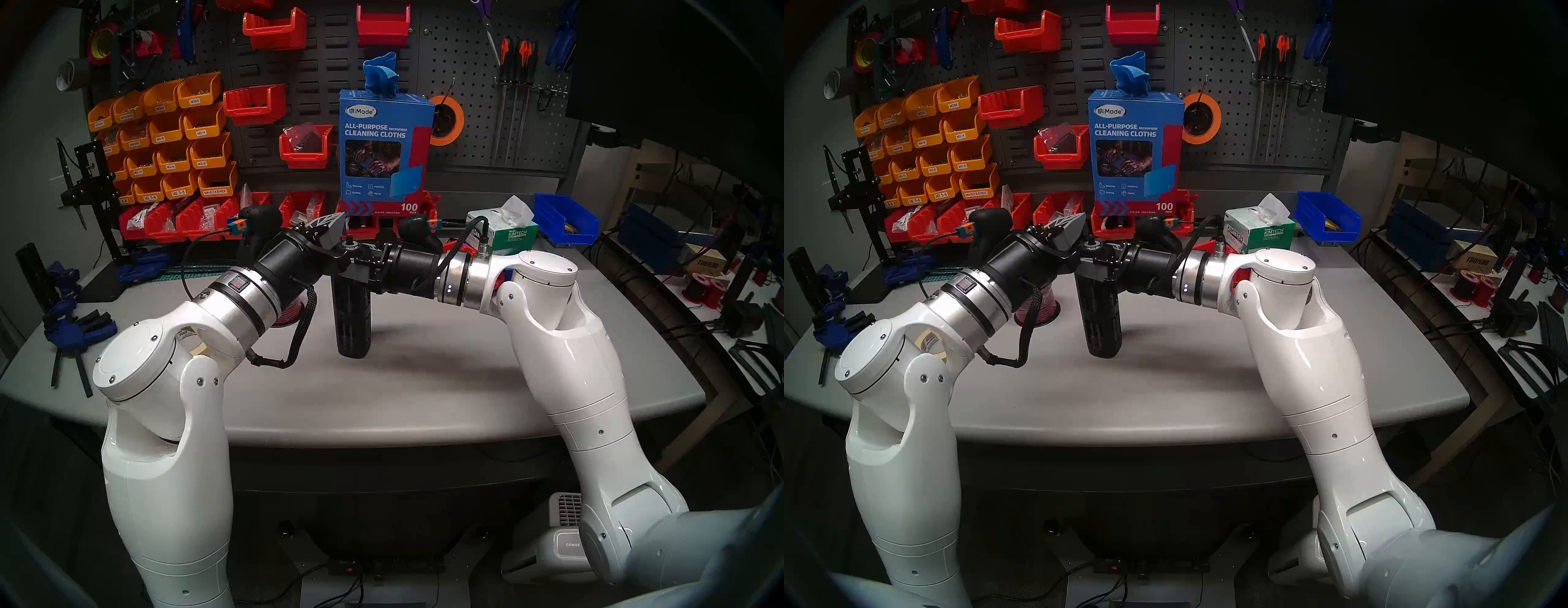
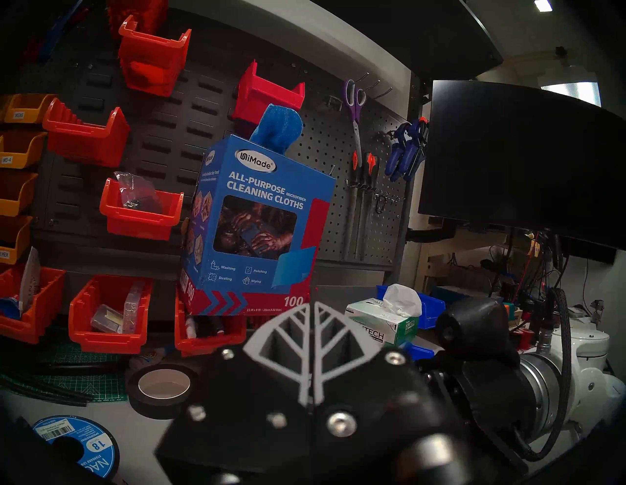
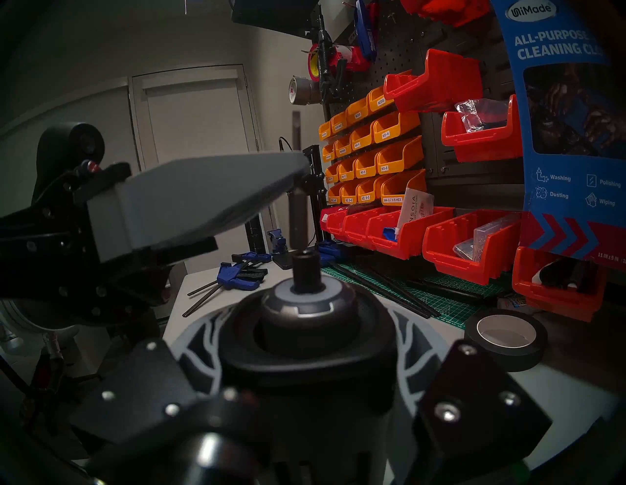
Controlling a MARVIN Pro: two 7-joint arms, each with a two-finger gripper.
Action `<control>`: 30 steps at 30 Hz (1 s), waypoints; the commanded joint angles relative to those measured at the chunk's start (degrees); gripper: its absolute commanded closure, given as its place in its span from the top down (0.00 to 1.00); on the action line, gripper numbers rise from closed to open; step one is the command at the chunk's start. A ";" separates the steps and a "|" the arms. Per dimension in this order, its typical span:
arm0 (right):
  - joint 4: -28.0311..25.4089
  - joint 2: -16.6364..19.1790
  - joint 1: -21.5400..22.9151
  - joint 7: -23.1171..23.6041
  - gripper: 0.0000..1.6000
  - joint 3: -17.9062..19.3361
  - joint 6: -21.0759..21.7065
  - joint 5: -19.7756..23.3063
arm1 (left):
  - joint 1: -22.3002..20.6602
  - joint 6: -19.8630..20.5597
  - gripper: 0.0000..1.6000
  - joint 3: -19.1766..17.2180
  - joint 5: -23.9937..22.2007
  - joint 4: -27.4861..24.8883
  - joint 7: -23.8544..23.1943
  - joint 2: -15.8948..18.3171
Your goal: Pick a screwdriver bit and insert it into the screwdriver
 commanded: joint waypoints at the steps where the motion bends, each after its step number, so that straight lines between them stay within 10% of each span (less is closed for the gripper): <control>1: 0.35 0.10 0.01 -0.02 0.00 -0.36 0.19 -0.20 | -0.78 -0.09 0.00 0.28 -0.38 -2.00 -0.27 -0.16; 30: 0.48 0.36 0.17 0.50 0.00 -0.73 0.57 0.32 | -1.75 -1.28 0.00 0.27 0.95 -0.77 0.11 -0.09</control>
